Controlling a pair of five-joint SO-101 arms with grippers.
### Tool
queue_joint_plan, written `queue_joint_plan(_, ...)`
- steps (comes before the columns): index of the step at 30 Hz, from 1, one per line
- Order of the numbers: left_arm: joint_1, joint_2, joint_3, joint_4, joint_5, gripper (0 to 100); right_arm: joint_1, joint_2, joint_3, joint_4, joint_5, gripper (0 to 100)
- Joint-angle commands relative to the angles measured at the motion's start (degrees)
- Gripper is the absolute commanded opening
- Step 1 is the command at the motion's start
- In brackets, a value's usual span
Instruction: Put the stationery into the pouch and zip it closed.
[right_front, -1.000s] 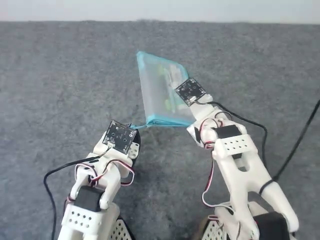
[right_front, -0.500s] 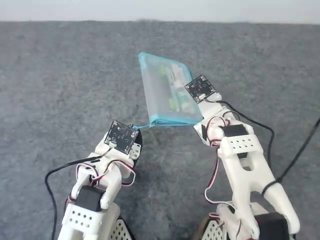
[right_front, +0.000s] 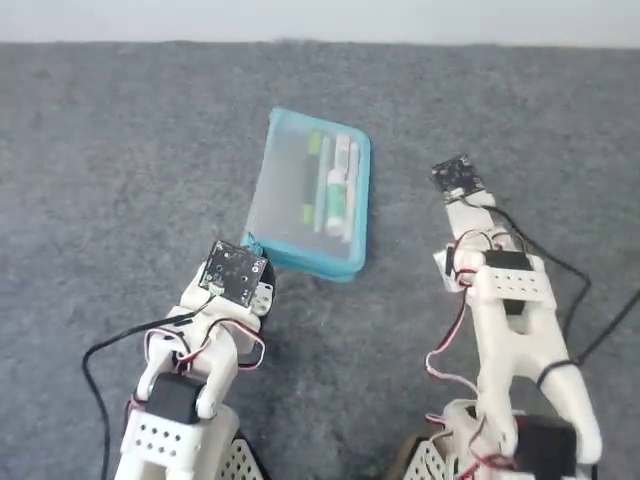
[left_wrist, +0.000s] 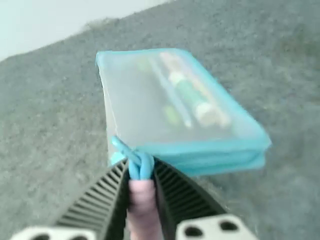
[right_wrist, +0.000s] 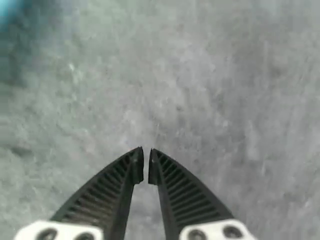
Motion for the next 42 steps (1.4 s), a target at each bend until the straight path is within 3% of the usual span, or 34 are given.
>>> queue_joint_plan(1,5.0,-0.8,-1.9,1.1,-0.3,15,0.3,-1.8,-2.0,0.0,0.1,0.6)
queue_joint_plan(6,8.6,-0.8,-0.9,2.0,-0.2,28,-2.5,-1.8,-0.4,0.0,0.0,0.6)
queue_joint_plan(13,7.8,-0.8,-1.5,1.8,-0.4,30,-2.9,-2.3,-0.4,0.6,-2.0,0.6)
queue_joint_plan(18,2.9,-0.8,-7.2,2.6,-0.2,34,-3.1,-2.3,-0.5,1.9,-2.3,2.0)
queue_joint_plan(24,-6.5,-0.8,-14.0,1.2,-0.1,41,-3.4,-2.3,-0.6,2.0,-2.1,18.4)
queue_joint_plan(33,-9.5,-0.8,-13.9,-0.8,-0.1,41,-2.9,-2.5,-0.7,2.1,-2.4,13.2)
queue_joint_plan(42,-24.0,-0.9,-17.9,-0.8,-0.1,41,-0.7,-18.7,1.1,10.8,-5.8,12.8)
